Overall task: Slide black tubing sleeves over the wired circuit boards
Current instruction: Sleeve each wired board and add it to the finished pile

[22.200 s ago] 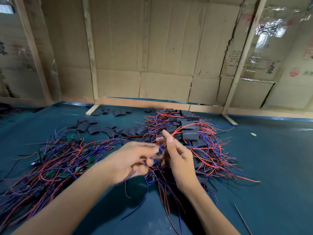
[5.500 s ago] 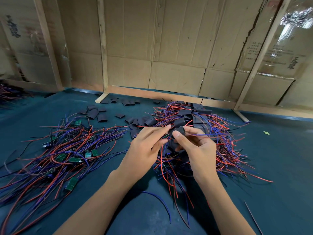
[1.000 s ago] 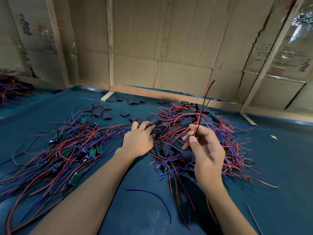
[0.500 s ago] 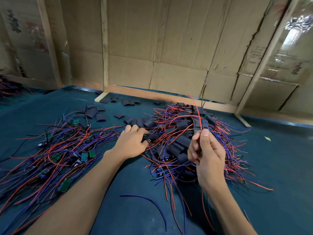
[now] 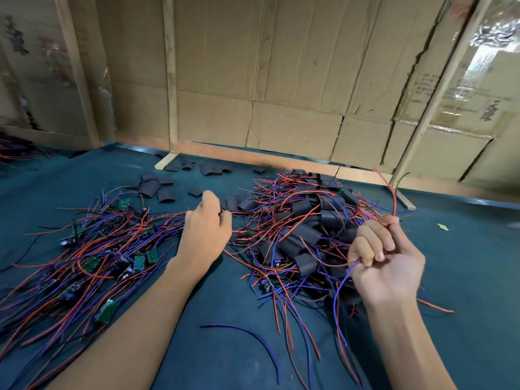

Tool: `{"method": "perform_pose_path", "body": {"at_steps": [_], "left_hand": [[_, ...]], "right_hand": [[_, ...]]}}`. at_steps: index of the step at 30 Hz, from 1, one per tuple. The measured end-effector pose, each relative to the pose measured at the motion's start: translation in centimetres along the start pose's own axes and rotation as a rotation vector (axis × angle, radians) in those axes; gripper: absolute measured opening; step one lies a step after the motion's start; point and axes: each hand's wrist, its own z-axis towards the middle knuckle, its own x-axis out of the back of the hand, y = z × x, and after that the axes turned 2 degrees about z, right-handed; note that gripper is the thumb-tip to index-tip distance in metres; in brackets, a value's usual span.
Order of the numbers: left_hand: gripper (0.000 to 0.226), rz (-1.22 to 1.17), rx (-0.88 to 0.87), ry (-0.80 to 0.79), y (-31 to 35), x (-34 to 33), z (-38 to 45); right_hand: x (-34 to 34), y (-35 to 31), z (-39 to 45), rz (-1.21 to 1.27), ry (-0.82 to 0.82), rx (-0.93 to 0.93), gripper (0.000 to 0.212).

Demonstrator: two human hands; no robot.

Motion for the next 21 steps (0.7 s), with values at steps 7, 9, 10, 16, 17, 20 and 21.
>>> {"method": "perform_pose_path", "body": {"at_steps": [7, 9, 10, 16, 17, 20, 21], "left_hand": [[0.019, -0.383, 0.247, 0.062, 0.2, 0.2, 0.0], [0.016, -0.438, 0.269, 0.046, 0.3, 0.5, -0.2], [0.016, -0.456, 0.268, 0.028, 0.5, 0.6, -0.3], [0.014, -0.404, 0.117, -0.035, 1.3, 0.6, -0.2], [0.018, -0.415, 0.086, -0.044, 1.6, 0.7, -0.2], [0.028, -0.456, 0.028, -0.083, 2.6, 0.8, -0.3], [0.026, -0.463, 0.025, -0.106, 3.0, 0.8, -0.5]], "right_hand": [[0.4, -0.2, 0.1, -0.013, 0.050, 0.009, 0.034], [0.1, -0.9, 0.0, -0.080, 0.057, 0.057, 0.032], [-0.1, -1.5, 0.0, -0.122, 0.052, 0.099, 0.031], [-0.8, -4.5, -0.9, -0.300, 0.039, 0.372, 0.030], [-1.0, -4.6, -0.9, -0.326, 0.056, 0.404, 0.030], [-1.2, -3.8, -0.9, -0.522, 0.066, 0.506, 0.031], [-1.2, -3.3, -0.9, -0.615, 0.041, 0.546, 0.032]]}}
